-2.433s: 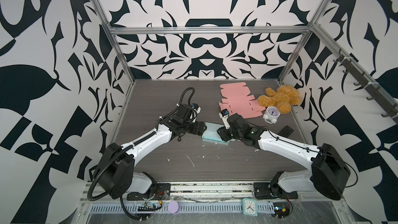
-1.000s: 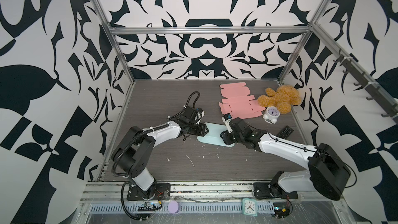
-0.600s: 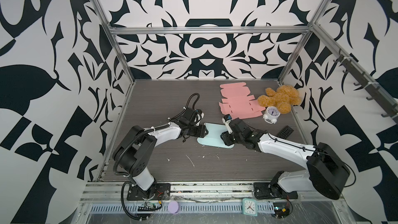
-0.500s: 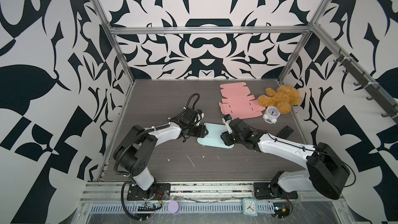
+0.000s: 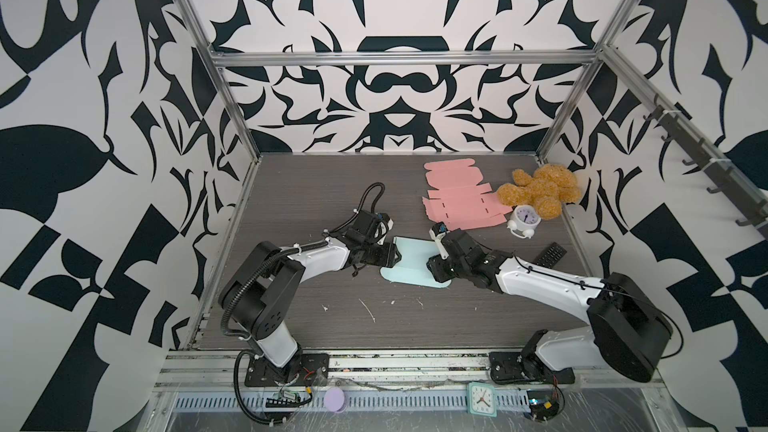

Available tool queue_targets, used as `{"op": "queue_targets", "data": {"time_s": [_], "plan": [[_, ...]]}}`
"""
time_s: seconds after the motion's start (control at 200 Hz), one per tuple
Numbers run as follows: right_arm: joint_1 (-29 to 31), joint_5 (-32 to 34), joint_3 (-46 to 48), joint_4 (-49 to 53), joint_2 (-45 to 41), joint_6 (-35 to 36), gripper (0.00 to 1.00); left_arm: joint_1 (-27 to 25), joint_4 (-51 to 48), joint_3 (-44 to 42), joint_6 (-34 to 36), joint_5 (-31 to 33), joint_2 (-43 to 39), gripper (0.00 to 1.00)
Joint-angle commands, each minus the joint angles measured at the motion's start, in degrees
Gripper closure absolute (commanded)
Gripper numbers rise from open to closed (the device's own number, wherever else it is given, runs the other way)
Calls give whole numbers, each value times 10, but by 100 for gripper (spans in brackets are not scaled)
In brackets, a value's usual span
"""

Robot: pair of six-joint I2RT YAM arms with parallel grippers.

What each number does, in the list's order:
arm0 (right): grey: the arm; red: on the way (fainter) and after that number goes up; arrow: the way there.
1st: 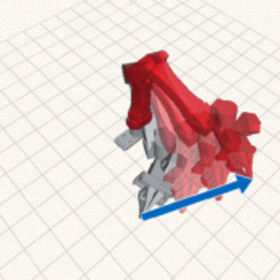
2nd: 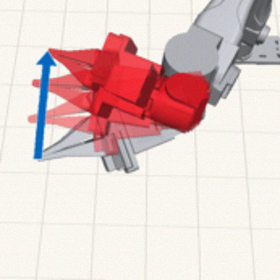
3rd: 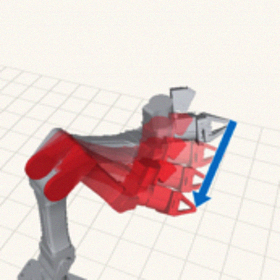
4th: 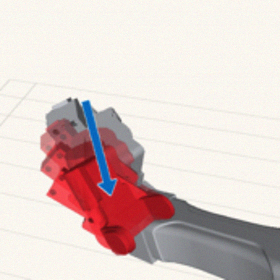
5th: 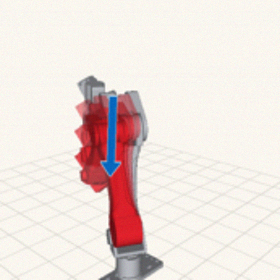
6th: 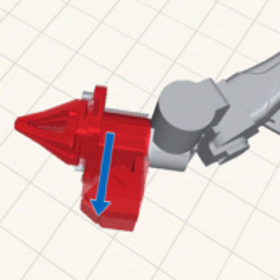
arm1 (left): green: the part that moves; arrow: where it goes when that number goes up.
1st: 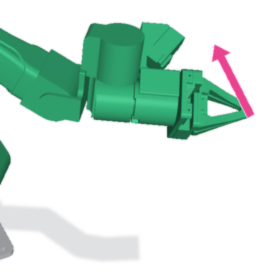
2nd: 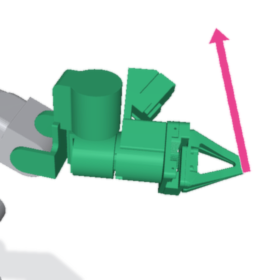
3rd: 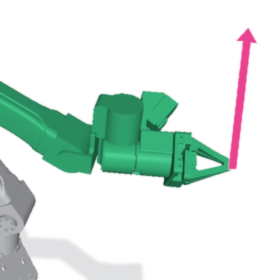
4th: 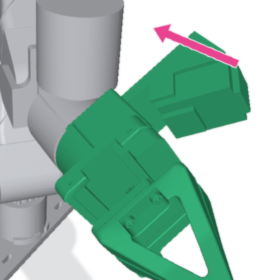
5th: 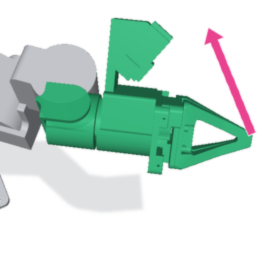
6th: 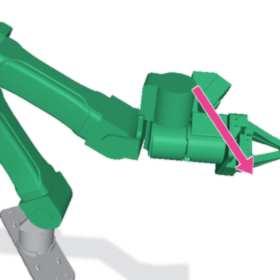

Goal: Fold the paper box

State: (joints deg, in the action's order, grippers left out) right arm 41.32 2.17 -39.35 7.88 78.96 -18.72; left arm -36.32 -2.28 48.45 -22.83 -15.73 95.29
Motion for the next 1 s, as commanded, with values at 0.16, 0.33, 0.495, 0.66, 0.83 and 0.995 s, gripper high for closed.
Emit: {"op": "queue_targets", "data": {"time_s": [0.16, 0.33, 0.495, 0.66, 0.83, 0.995], "plan": [[-4, 10, -1, 15, -10, -4, 46, 3, -4, -9, -7, 0, 11, 48], [-1, 34, -19, 59, -31, -5, 47, 3, -13, -4, -8, 5, -3, 45], [-1, 45, -25, 80, -55, -3, 47, 2, -21, 7, -5, 9, -11, 40], [0, 35, -23, 99, -76, -17, 46, 2, -33, 3, -3, 18, -43, 38], [1, -5, -14, 121, -95, -47, 46, -10, -62, -16, -3, 34, -92, 36], [6, -41, 10, 118, -114, -86, 44, -37, -92, -29, -3, 50, -134, 35]]}}
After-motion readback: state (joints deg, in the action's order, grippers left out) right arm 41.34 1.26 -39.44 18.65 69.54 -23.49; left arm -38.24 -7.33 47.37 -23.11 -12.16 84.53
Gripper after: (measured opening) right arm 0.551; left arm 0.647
